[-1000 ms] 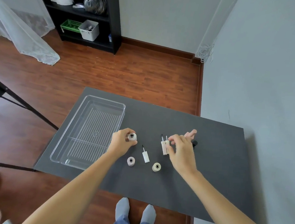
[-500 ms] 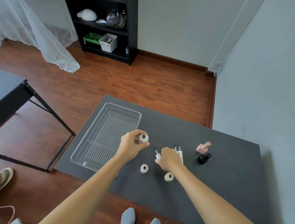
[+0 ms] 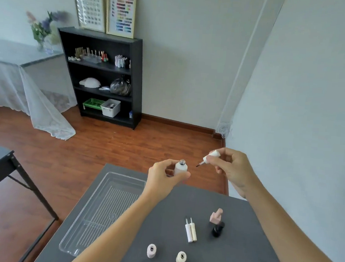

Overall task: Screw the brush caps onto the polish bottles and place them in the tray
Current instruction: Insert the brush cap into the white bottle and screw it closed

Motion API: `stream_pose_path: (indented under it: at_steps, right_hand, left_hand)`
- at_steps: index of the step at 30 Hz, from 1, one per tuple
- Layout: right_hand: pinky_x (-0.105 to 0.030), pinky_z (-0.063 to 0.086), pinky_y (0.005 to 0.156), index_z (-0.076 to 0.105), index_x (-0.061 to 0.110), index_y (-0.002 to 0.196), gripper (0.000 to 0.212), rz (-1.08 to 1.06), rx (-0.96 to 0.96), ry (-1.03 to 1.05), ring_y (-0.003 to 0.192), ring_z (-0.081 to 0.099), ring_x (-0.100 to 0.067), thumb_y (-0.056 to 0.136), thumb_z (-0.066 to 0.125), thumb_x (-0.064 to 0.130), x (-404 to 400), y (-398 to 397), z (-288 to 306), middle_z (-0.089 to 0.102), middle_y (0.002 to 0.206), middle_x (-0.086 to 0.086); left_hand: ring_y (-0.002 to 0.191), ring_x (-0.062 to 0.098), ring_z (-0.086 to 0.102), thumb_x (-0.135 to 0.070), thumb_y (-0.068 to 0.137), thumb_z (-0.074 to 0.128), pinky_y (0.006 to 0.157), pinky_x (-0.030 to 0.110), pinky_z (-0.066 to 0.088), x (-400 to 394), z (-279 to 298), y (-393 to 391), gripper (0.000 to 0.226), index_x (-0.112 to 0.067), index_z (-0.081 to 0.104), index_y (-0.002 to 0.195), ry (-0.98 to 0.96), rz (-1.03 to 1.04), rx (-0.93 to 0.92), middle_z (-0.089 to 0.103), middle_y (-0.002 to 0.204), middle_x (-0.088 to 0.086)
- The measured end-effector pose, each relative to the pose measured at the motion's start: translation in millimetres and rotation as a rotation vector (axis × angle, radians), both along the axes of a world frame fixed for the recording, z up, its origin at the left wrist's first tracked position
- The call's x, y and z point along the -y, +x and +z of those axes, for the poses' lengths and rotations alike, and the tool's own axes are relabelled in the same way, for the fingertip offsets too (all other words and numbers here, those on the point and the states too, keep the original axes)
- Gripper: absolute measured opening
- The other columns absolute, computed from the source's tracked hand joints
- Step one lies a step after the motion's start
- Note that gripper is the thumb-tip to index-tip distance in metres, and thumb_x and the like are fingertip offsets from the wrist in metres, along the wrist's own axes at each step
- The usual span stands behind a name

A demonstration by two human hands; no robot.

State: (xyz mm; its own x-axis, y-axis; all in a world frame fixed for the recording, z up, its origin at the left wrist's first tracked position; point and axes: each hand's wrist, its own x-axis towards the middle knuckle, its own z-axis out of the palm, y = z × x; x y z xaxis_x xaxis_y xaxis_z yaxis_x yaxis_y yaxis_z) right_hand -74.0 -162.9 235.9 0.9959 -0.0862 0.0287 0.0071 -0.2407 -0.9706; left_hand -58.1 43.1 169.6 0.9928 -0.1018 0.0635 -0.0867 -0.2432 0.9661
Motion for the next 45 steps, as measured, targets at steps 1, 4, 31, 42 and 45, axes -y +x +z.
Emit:
stream_pose_path:
  at_steps: [1, 4, 31, 42, 45]
  right_hand:
    - [-0.026, 0.043, 0.062, 0.074, 0.01, 0.082, 0.013, 0.004, 0.034, 0.038, 0.059, 0.048, -0.015, 0.075, 0.08, 0.019, 1.5, -0.3, 13.0, 0.063, 0.076, -0.012]
    - [-0.032, 0.052, 0.077, 0.072, 0.007, 0.087, 0.01, 0.005, 0.178, 0.089, 0.075, 0.062, -0.018, 0.085, 0.073, 0.017, 3.6, -1.6, 45.7, 0.071, 0.079, -0.006]
    - [-0.01, 0.04, 0.054, 0.06, 0.024, 0.077, 0.031, -0.029, 0.365, -0.559, 0.053, 0.05, -0.003, 0.073, 0.08, 0.047, -3.2, 9.8, 85.4, 0.066, 0.067, 0.003]
    - [-0.022, 0.055, 0.074, 0.074, 0.018, 0.089, 0.007, 0.118, 0.315, -0.362, 0.076, 0.072, -0.008, 0.083, 0.076, 0.016, 13.4, 2.9, 90.2, 0.075, 0.084, 0.001]
    - [-0.016, 0.046, 0.054, 0.063, 0.017, 0.066, 0.036, -0.065, 0.341, -0.498, 0.049, 0.053, -0.004, 0.067, 0.083, 0.047, 10.9, 5.0, 87.1, 0.063, 0.057, 0.001]
  left_hand:
    - [0.069, -0.004, 0.062, -0.041, 0.069, 0.085, 0.061, 0.005, 0.046, 5.8, 10.4, 1.0, 0.024, -0.04, 0.074, 0.091, -0.015, -0.003, 0.017, 0.073, 0.079, -0.017]
    - [0.057, -0.004, 0.059, -0.041, 0.068, 0.086, 0.048, 0.008, 0.044, 21.2, 38.2, 1.7, 0.024, -0.035, 0.076, 0.089, -0.063, -0.022, 0.065, 0.072, 0.069, -0.018]
    - [0.044, 0.002, 0.047, -0.036, 0.069, 0.087, 0.04, 0.01, 0.038, 53.2, 91.9, 4.7, 0.026, -0.024, 0.077, 0.089, -0.039, -0.023, 0.231, 0.069, 0.064, 0.001]
    - [0.046, -0.002, 0.05, -0.036, 0.066, 0.09, 0.045, 0.008, 0.04, 60.9, 87.6, 0.6, 0.027, -0.027, 0.077, 0.088, -0.033, -0.044, 0.202, 0.066, 0.061, -0.013]
    - [0.046, -0.001, 0.049, -0.036, 0.066, 0.09, 0.046, 0.007, 0.041, 66.2, 87.8, -1.5, 0.026, -0.028, 0.077, 0.087, -0.044, -0.048, 0.202, 0.07, 0.066, -0.006]
